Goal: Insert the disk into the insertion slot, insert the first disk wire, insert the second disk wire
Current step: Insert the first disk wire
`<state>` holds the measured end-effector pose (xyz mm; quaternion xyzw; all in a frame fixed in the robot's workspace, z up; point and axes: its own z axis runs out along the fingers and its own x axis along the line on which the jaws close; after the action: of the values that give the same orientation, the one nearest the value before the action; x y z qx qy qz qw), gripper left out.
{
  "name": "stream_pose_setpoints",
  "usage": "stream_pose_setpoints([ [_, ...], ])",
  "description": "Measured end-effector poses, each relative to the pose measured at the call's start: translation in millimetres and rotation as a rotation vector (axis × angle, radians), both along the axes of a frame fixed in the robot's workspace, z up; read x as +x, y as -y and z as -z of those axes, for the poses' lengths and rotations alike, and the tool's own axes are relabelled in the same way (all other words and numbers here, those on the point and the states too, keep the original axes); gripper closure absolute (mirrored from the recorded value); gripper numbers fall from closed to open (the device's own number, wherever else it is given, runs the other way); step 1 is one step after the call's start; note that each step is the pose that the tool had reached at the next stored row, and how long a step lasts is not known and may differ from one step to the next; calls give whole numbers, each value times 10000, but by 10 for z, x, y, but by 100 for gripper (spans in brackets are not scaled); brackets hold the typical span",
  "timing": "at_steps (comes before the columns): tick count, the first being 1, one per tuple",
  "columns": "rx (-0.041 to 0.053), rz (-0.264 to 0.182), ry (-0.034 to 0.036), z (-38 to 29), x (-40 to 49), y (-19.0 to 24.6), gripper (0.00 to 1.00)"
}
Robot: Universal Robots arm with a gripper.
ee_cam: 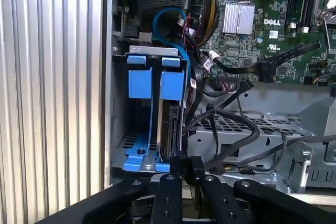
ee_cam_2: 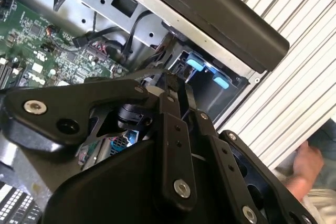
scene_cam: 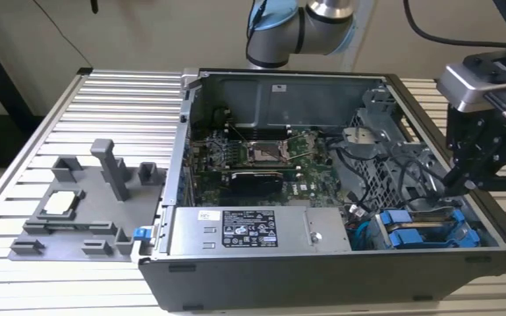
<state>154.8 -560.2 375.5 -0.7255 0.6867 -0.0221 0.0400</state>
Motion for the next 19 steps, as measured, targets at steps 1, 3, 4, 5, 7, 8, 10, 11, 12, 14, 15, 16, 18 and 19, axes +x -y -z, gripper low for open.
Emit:
stream_pose_setpoints([
  [1, 20, 1, -80, 2, 0, 8, 81],
  [3, 69, 4, -195, 8, 0, 23, 81],
  [4, 99, 4, -232, 11, 1, 30, 81],
  [5, 129, 6, -254, 18, 3, 37, 81],
  [7, 184, 10, -263, 42, 7, 45, 81],
  [8, 205, 11, -263, 61, 7, 47, 81],
  [10, 219, 14, -263, 95, 8, 47, 81],
  [11, 229, 15, -263, 111, 8, 47, 81],
  [12, 242, 16, -263, 128, 8, 47, 81],
  [14, 267, 19, -263, 162, 8, 48, 81],
  [15, 286, 22, -263, 177, 8, 49, 81],
  [16, 356, 26, -263, 199, 15, 57, 81],
  [18, 663, 88, -287, 296, 45, 126, 81],
  [19, 663, 90, -292, 296, 45, 126, 81],
])
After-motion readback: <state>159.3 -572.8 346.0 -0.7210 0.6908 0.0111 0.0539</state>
